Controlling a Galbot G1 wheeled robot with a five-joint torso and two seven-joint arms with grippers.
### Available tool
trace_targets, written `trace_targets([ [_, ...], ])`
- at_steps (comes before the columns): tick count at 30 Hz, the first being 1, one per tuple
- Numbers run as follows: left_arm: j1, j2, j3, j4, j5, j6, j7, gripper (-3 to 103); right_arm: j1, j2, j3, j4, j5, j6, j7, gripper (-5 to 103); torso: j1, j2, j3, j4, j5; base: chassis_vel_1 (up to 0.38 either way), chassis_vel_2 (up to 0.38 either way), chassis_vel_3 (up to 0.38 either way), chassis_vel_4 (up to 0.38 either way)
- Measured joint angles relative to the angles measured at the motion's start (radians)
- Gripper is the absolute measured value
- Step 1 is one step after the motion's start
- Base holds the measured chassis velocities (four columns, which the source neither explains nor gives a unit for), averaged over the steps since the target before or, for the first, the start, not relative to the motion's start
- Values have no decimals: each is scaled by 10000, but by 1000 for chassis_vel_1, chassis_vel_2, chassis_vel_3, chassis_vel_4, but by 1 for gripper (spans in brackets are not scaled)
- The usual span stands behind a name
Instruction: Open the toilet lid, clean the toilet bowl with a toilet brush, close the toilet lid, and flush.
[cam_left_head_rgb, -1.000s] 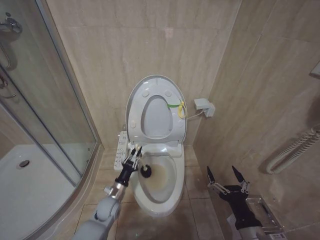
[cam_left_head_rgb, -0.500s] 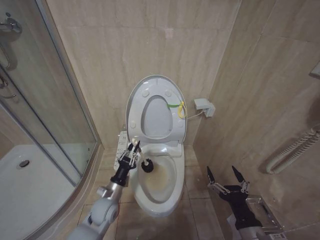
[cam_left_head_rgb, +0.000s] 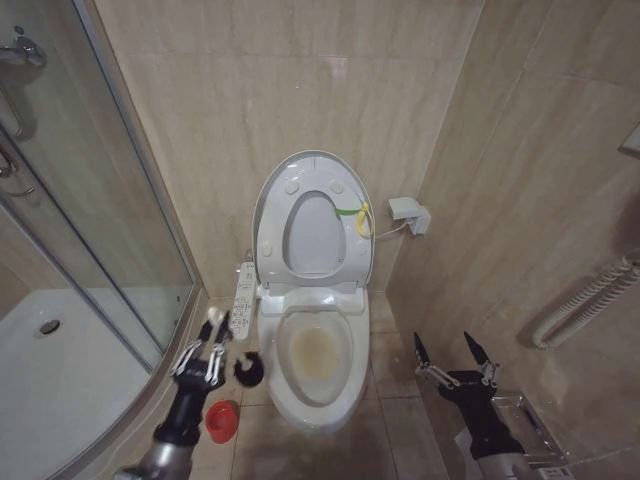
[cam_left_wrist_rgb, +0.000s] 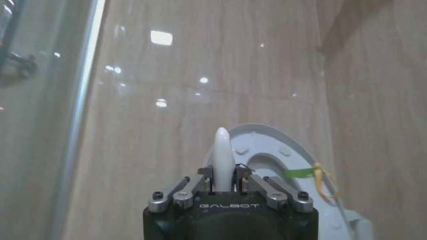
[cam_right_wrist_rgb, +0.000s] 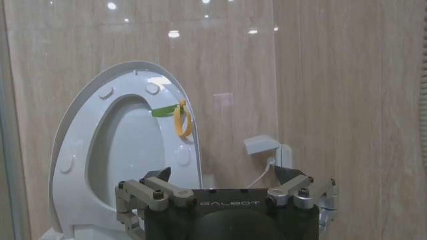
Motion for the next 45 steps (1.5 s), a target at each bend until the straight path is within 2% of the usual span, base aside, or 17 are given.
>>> trace_targets([
  [7, 753, -440, -906, 213, 453, -685, 128, 21, 0, 0, 0, 0, 0, 0, -2, 100, 0, 0, 1, 0, 2, 0, 0, 0, 0],
  [10, 468, -620, -1344, 1406, 183, -1347, 529, 21, 0, -1, 0, 0, 0, 0, 0, 100, 0, -1, 1, 3, 0, 0, 0, 0, 0],
  [11, 468, -620, -1344, 1406, 183, -1347, 529, 21, 0, -1, 0, 0, 0, 0, 0, 100, 0, -1, 1, 3, 0, 0, 0, 0, 0],
  [13, -45, -654, -1479, 2477, -291, -2079, 1145, 21, 0, 0, 0, 0, 0, 0, 0, 100, 2, -1, 2, 1, 0, 0, 0, 0, 0],
  [15, -267, -662, -1526, 2916, -438, -2277, 1381, 21, 0, -1, 0, 0, 1, 0, -3, 100, 2, -1, 1, 0, -1, 0, 0, 0, 0],
  [16, -834, -680, -1690, 4053, -838, -2526, 1947, 21, 0, 0, 0, 1, 1, 1, 0, 100, 3, -2, 2, -2, -4, 0, 0, 0, 0],
  [18, -1540, -595, -1768, 5226, -1655, -2578, 2859, 21, 0, -1, 0, 0, 0, 0, -4, 100, 3, -2, 2, 3, -4, 0, 0, 0, 0],
  [19, -1540, -595, -1768, 5226, -1655, -2578, 2859, 21, 0, -1, 0, 0, 0, 0, -4, 100, 3, -2, 2, 3, -4, 0, 0, 0, 0],
  [20, -2016, -519, -1804, 5827, -2062, -2578, 3356, 21, 0, -1, 0, 0, 0, 1, 0, 100, 3, -2, 3, 1, -5, 0, 0, 0, 0],
  [22, -2732, -376, -1829, 6632, -2636, -2584, 3940, 21, 0, -1, 0, 0, 0, 0, 0, 100, 3, -2, 2, -2, -2, 0, 0, 0, 0],
  [24, -3078, -308, -1822, 7052, -2907, -2587, 4185, 21, 0, 0, 0, 0, 0, 1, 0, 100, 3, -2, 2, -2, -2, 0, 0, 0, 0],
  [26, -3678, -174, -1788, 7934, -3361, -2607, 4712, 21, 0, 0, 0, 0, 0, 1, 0, 100, 4, -2, 3, -1, -2, 0, 0, 0, 0],
  [28, -3812, -136, -1763, 8162, -3463, -2625, 4837, 21, 1, 0, 0, 0, 0, 0, 0, 100, 4, -2, 3, -1, -2, 0, 0, 0, 0],
  [30, -4345, 20, -1558, 9127, -3921, -2638, 5164, 21, 0, 0, 0, 0, 0, 0, 0, 100, 3, -2, 3, 0, -1, 0, 0, 0, 0],
  [31, -4345, 20, -1558, 9127, -3921, -2638, 5164, 21, 0, 0, 0, 0, 0, 0, 0, 100, 3, -2, 3, 0, -1, 0, 0, 0, 0],
  [37, -5363, 252, -1084, 11126, -4560, -2634, 5875, 21, 0, -1, 0, 0, 0, 0, 0, 100, 3, -2, 3, 0, -2, 0, 0, 0, 0],
  [45, -5991, 479, -618, 12309, -4963, -2617, 6405, 21, 0, 0, 0, 0, 0, 0, 0, 100, 3, -2, 3, 2, 0, 0, 0, 0, 0],
])
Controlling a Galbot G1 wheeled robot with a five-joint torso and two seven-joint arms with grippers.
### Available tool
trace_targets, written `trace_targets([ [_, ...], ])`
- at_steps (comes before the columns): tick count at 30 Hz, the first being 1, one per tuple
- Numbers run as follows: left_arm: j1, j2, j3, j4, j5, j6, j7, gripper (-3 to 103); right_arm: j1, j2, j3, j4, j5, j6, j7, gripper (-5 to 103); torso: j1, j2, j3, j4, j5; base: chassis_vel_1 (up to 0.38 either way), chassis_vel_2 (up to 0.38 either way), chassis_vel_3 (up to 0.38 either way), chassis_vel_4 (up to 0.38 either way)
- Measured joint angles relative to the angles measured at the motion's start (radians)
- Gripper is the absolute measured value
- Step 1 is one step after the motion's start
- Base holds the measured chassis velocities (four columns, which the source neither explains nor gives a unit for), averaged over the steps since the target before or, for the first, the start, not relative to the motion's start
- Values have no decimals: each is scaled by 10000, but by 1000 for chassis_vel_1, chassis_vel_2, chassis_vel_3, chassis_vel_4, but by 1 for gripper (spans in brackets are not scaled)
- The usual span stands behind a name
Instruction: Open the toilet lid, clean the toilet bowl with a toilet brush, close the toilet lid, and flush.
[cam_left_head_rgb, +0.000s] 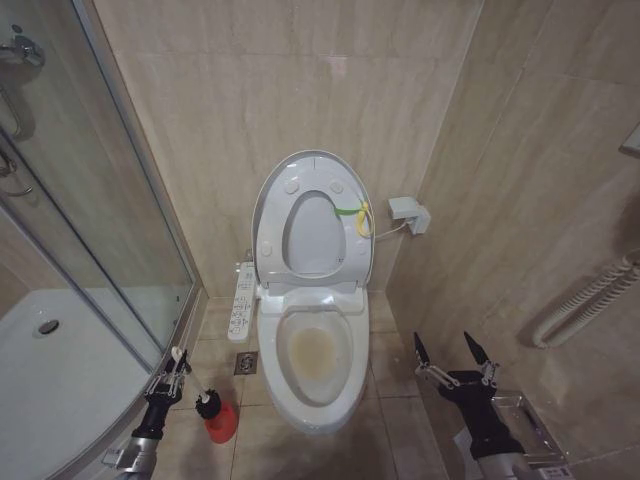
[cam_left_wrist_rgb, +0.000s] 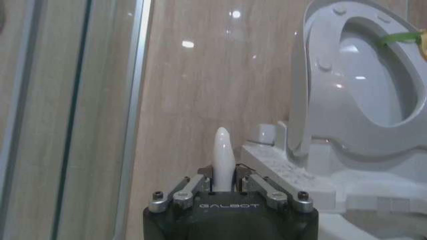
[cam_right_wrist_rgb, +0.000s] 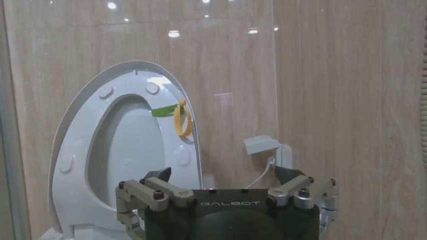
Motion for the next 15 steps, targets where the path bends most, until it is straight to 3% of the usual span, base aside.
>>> trace_targets([
  [7, -750, 186, 297, 1161, -1, 11, 607, 21, 0, 0, 0, 0, 0, 0, 0, 100, 0, 0, 0, -1, -1, 0, 0, 0, 0],
  [15, -1246, 270, 556, 1680, 15, 17, 762, 21, 0, 0, 0, 0, 0, 0, 0, 100, 0, 0, -1, -1, -1, 0, 0, 0, 0],
])
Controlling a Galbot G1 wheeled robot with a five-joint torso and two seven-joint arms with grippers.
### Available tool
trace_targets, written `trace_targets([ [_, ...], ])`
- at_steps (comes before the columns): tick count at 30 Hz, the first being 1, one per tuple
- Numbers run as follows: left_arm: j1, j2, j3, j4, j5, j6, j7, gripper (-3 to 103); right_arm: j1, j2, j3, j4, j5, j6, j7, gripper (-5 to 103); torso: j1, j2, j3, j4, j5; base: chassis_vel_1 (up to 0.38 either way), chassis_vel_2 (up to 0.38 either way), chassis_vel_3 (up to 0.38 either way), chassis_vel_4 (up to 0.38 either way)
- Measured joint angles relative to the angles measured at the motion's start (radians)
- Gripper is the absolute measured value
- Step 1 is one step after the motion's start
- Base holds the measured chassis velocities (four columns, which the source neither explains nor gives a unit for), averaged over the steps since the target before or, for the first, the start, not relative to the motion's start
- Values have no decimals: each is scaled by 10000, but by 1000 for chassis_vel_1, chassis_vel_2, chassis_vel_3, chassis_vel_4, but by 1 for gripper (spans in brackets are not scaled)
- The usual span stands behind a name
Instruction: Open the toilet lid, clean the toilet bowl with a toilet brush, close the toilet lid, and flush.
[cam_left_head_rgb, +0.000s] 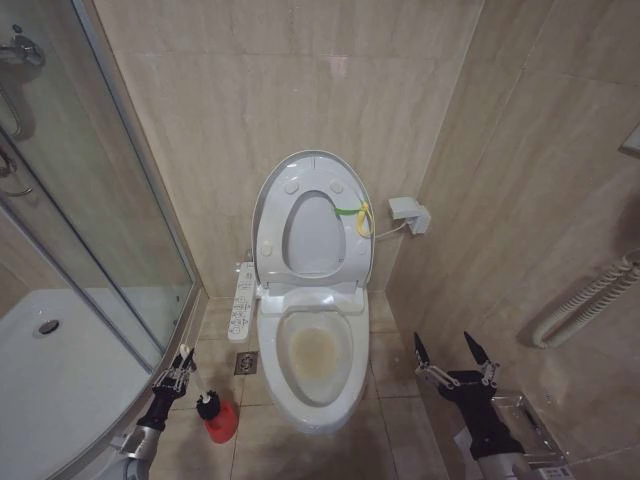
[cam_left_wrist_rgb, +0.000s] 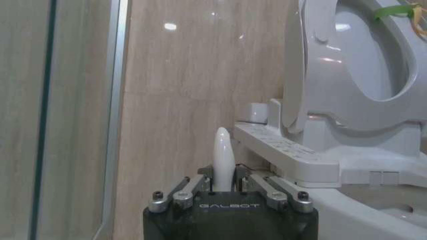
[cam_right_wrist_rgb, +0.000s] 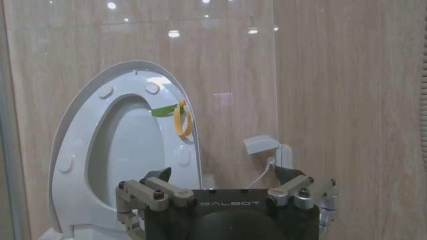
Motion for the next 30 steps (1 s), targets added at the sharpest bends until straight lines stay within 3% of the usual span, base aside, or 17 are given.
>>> trace_targets([
  [8, -366, 128, 225, 510, 53, 6, 66, 21, 0, -1, 0, 0, 0, 0, -1, 100, 0, 0, 0, 0, 1, 0, 0, 0, 0],
  [15, -450, -167, 308, 806, 146, 10, 150, 21, 0, 0, 0, 0, 0, 0, 0, 100, 0, 0, 0, 3, 0, 0, 0, 0, 0],
  [22, -544, -495, 327, 870, 1272, 10, 195, 21, 0, 0, 0, 0, 0, 0, 0, 100, -1, 0, 0, -1, 1, 0, 0, 0, 0],
  [30, -319, -439, 188, 598, 1821, 11, 207, 21, 0, -1, 0, 0, 0, 0, 0, 100, -1, 1, 0, 2, 1, 0, 0, 0, 0],
])
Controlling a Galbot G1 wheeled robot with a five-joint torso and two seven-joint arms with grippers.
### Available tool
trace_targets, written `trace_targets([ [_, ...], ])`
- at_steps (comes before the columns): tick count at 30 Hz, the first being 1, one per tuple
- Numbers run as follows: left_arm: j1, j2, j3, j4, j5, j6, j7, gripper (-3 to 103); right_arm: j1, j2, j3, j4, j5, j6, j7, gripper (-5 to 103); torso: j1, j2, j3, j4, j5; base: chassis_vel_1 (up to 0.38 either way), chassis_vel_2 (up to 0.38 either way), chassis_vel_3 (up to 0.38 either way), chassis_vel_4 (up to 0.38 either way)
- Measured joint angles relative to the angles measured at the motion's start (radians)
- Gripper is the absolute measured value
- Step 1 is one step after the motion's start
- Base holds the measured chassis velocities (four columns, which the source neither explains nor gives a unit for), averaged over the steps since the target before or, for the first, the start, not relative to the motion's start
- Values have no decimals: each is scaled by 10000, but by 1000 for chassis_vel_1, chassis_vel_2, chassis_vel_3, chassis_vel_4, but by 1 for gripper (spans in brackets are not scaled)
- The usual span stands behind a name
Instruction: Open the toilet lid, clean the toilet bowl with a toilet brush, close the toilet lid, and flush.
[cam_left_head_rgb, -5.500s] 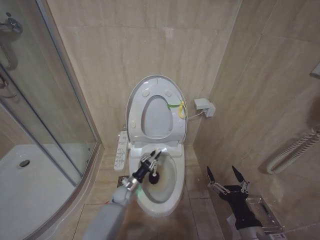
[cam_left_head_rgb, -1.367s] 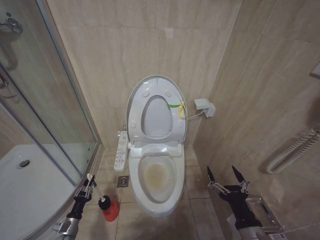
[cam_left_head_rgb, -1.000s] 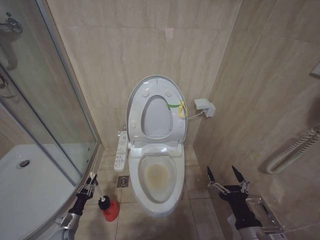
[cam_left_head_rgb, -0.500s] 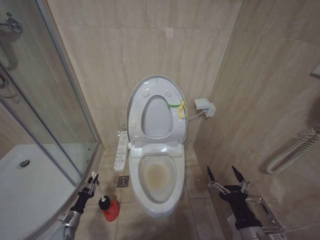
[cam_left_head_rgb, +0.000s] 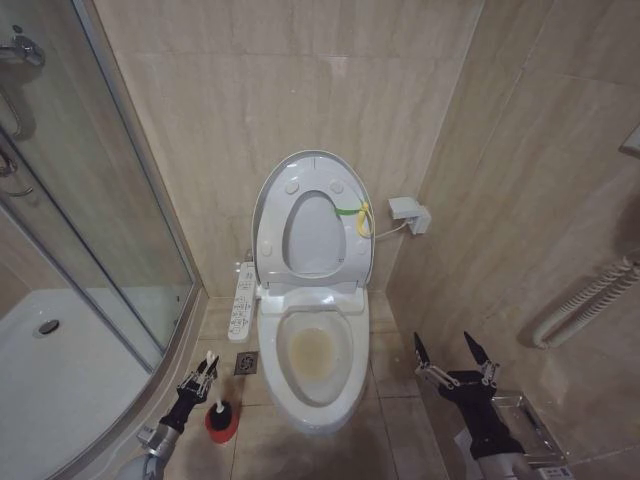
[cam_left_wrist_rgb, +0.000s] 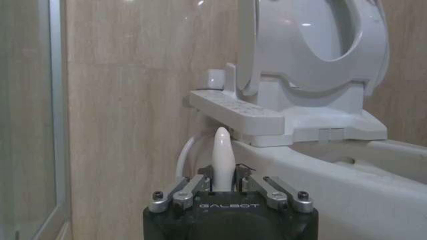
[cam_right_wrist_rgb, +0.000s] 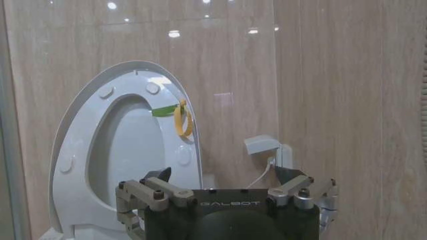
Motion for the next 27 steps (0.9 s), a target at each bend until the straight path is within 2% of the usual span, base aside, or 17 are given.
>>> trace_targets([
  [6, 1, -36, -63, -56, 123, 0, -24, 21, 0, 0, 0, 1, 0, 0, 0, 100, 0, 0, 0, -1, -1, 0, 0, 0, 0],
  [10, -186, 8, -6, 351, 378, 0, 12, 21, 0, 1, 0, 1, 0, 0, 0, 100, 0, 0, 0, -1, 0, 0, 0, 0, 0],
  [18, -644, 145, 234, 1060, 342, 0, 222, 21, 0, 0, 0, 0, 0, 0, 0, 100, 0, 0, 0, -1, 0, 0, 0, 0, 0],
  [27, -731, 217, 360, 1258, 281, 0, 267, 21, 0, 0, 0, 0, 0, 0, 0, 100, 0, 0, 0, -2, 0, 0, 0, 0, 0],
])
